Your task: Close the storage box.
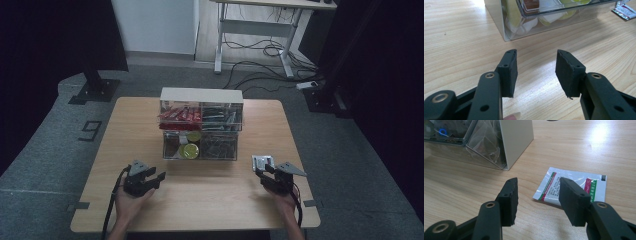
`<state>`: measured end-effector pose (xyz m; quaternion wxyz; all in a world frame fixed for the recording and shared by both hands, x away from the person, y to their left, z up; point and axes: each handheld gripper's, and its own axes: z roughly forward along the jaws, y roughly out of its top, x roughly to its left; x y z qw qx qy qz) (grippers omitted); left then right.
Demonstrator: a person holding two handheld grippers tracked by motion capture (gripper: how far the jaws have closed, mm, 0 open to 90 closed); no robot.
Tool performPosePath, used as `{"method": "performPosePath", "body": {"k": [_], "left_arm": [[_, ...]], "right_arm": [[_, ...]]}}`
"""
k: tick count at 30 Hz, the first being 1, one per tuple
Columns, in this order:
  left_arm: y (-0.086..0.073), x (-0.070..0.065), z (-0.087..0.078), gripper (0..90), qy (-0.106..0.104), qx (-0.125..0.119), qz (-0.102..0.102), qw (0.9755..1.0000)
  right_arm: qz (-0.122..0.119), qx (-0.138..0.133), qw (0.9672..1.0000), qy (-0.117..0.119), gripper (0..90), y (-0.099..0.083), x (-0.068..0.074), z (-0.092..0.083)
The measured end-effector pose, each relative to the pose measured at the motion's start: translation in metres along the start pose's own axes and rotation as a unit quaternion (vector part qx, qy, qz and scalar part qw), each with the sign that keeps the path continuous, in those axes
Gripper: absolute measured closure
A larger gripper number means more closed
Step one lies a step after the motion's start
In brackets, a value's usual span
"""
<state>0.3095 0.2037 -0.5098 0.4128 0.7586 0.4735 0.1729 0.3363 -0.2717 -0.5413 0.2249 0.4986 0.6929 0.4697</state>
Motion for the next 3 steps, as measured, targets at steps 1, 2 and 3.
{"method": "performPosePath", "body": {"k": [1,2,3], "left_arm": [[0.0000,0.0000,-0.0002,51.4,0.001,0.000,0.001,1.0000],[-0.0002,0.0003,-0.0003,51.2,0.001,-0.001,0.000,1.0000],[-0.0002,0.0008,-0.0006,51.1,0.002,0.000,-0.001,1.0000]], "right_arm": [[0.000,0.000,1.0000,0.000,48.8,0.0001,-0.0001,-0.0001],[0.001,0.000,1.0000,0.001,48.8,0.0002,-0.0003,-0.0004],[0.001,-0.001,1.0000,0.001,48.6,0.0002,-0.0004,-0.0006]]}}
